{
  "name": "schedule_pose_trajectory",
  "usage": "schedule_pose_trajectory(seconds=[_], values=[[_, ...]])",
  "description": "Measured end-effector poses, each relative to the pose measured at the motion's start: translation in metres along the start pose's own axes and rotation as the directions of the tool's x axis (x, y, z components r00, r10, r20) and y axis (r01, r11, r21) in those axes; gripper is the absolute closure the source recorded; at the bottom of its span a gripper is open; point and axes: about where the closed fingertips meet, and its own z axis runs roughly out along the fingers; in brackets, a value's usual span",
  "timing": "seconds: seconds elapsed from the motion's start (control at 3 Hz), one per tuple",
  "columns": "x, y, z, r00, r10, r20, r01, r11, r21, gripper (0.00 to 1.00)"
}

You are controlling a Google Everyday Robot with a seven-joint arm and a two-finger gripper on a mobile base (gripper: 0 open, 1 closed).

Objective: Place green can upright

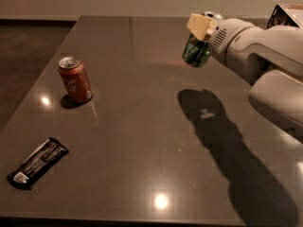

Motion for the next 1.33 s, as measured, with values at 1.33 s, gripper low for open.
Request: schedule_pose_trajectory(seconds=[1.33], values=[[-0.101,-0.008,0.025,0.987,-0.149,0.054,0.146,0.9871,0.066,0.82]])
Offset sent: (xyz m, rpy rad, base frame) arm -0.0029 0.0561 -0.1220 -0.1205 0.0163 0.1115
